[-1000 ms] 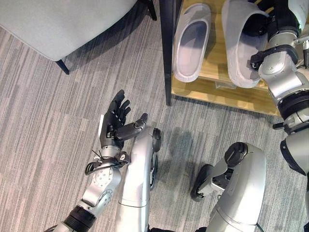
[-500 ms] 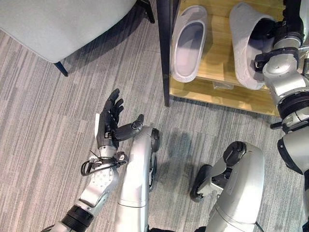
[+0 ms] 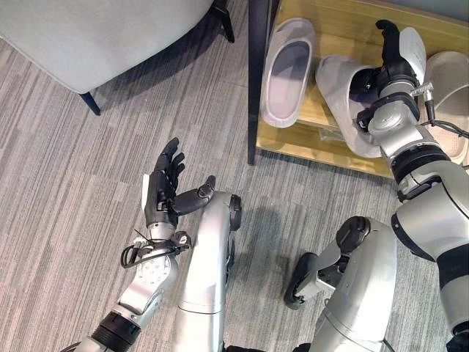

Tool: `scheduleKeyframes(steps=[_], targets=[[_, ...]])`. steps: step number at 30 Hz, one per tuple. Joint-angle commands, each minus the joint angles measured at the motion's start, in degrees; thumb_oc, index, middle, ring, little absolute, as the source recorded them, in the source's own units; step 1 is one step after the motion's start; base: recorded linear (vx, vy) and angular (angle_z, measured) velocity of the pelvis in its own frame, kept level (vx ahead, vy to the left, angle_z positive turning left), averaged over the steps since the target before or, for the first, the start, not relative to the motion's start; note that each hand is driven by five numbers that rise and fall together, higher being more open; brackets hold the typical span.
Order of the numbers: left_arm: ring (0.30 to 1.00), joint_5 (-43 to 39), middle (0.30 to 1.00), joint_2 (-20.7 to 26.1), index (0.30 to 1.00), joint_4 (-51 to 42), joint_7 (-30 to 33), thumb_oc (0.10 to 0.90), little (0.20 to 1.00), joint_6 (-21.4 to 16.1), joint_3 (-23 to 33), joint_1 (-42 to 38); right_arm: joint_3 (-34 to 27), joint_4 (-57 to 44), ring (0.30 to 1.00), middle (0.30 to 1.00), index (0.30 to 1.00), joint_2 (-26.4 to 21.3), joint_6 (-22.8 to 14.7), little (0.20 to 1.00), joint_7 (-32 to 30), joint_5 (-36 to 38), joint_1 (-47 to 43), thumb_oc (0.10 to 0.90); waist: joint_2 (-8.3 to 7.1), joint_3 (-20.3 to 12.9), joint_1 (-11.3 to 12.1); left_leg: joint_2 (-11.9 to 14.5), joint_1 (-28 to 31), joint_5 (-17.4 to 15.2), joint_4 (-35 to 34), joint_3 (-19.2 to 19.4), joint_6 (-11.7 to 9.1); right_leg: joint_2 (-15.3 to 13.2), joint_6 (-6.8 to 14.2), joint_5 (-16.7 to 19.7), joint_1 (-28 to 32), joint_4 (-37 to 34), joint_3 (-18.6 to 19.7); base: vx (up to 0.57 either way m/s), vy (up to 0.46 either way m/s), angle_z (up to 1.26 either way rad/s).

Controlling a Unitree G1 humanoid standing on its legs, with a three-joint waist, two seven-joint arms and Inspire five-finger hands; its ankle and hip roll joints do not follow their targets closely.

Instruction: Arrange the slippers neatly on the shoe rack.

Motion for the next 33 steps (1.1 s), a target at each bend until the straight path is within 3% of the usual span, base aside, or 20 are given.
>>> scheduleKeyframes(steps=[1, 11, 20, 26, 31, 32, 33], targets=[[0.900, 0.78, 0.900, 0.87, 0.900, -6.14, -1.20, 0.800, 0.900, -4.87, 1.28, -1.98, -0.94, 4.82, 0.900, 0.900, 0.900, -0.83, -1.74, 0.900, -2.53, -0.38, -9.31, 0.800, 1.25, -1.97, 2.31, 1.74, 0.24, -5.58, 0.46, -5.09, -1.27, 0.80, -0.18, 0.21, -1.54, -0.13, 3.37, 0.00, 0.000, 0.00], [0.900, -2.39, 0.900, 1.54, 0.900, -3.81, -5.48, 0.800, 0.900, -4.32, 0.12, -2.98, 0.94, 6.49, 0.900, 0.900, 0.900, -2.54, -2.46, 0.900, 5.03, 10.43, -12.62, 0.800, 0.22, -1.97, 2.13, 1.63, 0.24, -5.11, 0.35, -5.37, -1.59, 0.97, -0.08, 0.45, -1.54, 0.23, 3.73, 0.00, 0.000, 0.00], [0.900, -3.56, 0.900, 1.90, 0.900, -3.15, -7.85, 0.800, 0.900, -2.85, -0.10, -1.85, 4.65, 5.45, 0.900, 0.900, 0.900, -5.75, -2.39, 0.900, 8.21, 9.83, -14.01, 0.800, -0.21, -1.97, 1.78, 1.75, 0.24, -5.03, -0.03, -5.82, -1.78, 0.75, -0.35, 0.82, -1.54, -0.39, 3.64, 0.00, 0.000, 0.00], [0.900, -3.17, 0.900, 1.67, 0.900, -3.42, -7.52, 0.800, 0.900, -2.99, 1.52, 0.22, 9.55, -7.53, 0.900, 0.900, 0.900, -10.85, -3.41, 0.900, 6.65, 3.15, -13.39, 0.800, -1.00, -1.97, 1.00, 2.25, 0.24, -4.79, -0.67, -6.29, -2.02, 0.86, -0.43, 1.05, -1.54, -1.07, 3.32, 0.00, 0.020, -0.04], [0.900, -2.84, 0.900, 1.35, 0.900, -2.92, -6.09, 0.800, 0.900, -3.17, 1.34, 0.09, 6.94, -8.56, 0.900, 0.900, 0.900, -9.86, -4.13, 0.900, 1.58, 1.51, -12.92, 0.800, -1.06, -1.97, 0.74, 2.29, 0.24, -4.69, -1.00, -6.12, -1.93, 1.02, -0.59, 1.04, -1.54, -1.49, 3.17, 0.00, 0.005, -0.05], [0.900, -2.12, 0.900, 1.31, 0.900, -2.81, -5.39, 0.800, 0.900, -3.08, 1.37, -0.05, 5.68, -9.70, 0.900, 0.900, 0.900, -9.18, -3.89, 0.900, -2.31, -2.25, -12.09, 0.800, -1.02, -1.97, 0.58, 2.25, 0.24, -4.62, -1.17, -6.05, -1.87, 1.10, -0.77, 1.01, -1.54, -1.67, 3.08, 0.00, 0.000, 0.00], [0.900, -2.07, 0.900, 1.34, 0.900, -2.81, -5.35, 0.800, 0.900, -3.07, 1.36, -0.04, 5.55, -9.83, 0.900, 0.900, 0.900, -9.15, -3.81, 0.900, -2.48, -2.43, -11.96, 0.800, -1.07, -1.97, 0.58, 2.25, 0.24, -4.60, -1.18, -6.05, -1.87, 1.10, -0.78, 1.03, -1.54, -1.68, 3.07, 0.00, 0.000, 0.00]])
